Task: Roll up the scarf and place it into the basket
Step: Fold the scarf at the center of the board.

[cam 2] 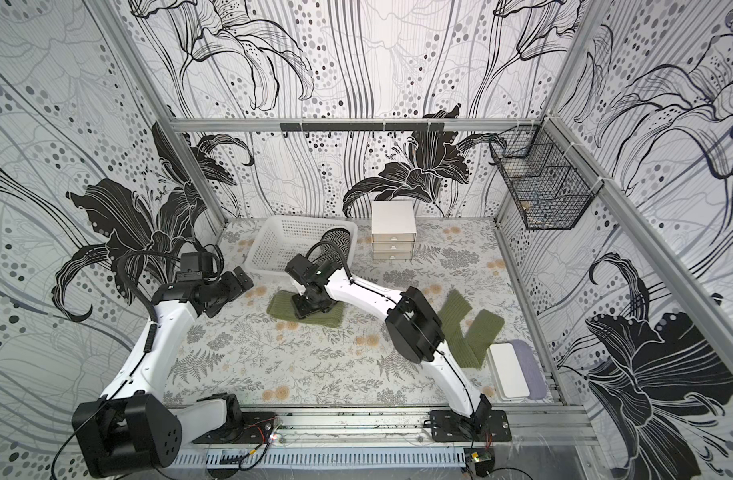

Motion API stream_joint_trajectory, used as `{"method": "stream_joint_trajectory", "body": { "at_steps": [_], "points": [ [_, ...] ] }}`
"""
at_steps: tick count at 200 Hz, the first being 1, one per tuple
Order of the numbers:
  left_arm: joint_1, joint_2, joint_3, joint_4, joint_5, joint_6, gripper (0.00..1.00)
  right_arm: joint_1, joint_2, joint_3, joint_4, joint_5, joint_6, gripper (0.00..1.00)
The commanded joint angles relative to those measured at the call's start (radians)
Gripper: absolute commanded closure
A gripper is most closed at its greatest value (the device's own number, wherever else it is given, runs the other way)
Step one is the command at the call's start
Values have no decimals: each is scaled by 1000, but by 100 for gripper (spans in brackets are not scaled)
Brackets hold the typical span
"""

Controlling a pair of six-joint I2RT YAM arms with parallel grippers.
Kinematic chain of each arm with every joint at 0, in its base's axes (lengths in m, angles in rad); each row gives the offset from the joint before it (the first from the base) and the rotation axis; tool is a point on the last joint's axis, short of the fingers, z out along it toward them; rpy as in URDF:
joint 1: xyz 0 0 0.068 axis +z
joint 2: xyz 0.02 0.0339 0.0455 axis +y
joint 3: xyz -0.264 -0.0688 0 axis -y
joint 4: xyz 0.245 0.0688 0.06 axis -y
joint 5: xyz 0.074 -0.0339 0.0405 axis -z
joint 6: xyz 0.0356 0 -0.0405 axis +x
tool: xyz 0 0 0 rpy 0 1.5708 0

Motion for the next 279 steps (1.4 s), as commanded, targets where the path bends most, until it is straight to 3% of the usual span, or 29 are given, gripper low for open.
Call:
{"method": "stream_joint_trajectory", "body": {
  "at_steps": [1, 22, 38, 65, 99, 124, 146, 197, 233, 252, 279],
  "points": [
    [-32, 42, -34, 82, 73, -61, 1, -18, -141, -167, 109, 53, 14, 54],
    [-70, 66, -41, 121, 71, -91, 0, -26, -148, -259, 201, 34, 17, 74],
    [-83, 75, -36, 129, 66, -101, 1, -26, -133, -284, 278, 55, 16, 100],
    [-96, 67, -34, 123, 45, -98, 1, -27, -57, -256, 349, 74, 1, 100],
    [-98, 45, -51, 113, 28, -97, 1, -27, 83, -184, 243, 32, -3, 100],
    [-101, 35, -54, 104, 20, -93, 5, -26, -15, -394, 290, -7, 28, 100],
    [-124, 46, -62, 89, 38, -91, 8, -24, -146, -584, 291, 36, 31, 100],
    [-338, 90, -146, 154, 99, -183, 14, -32, -323, -731, 259, 111, -18, 100],
    [-563, 149, -137, 193, 81, -257, 16, -32, -492, -752, 230, 190, -5, 100],
    [-624, 177, -143, 218, 62, -291, 20, -36, -570, -756, 185, 249, -4, 85],
    [-658, 221, -139, 232, 42, -308, 27, -58, -637, -777, 152, 287, 3, 81]
  ]
}}
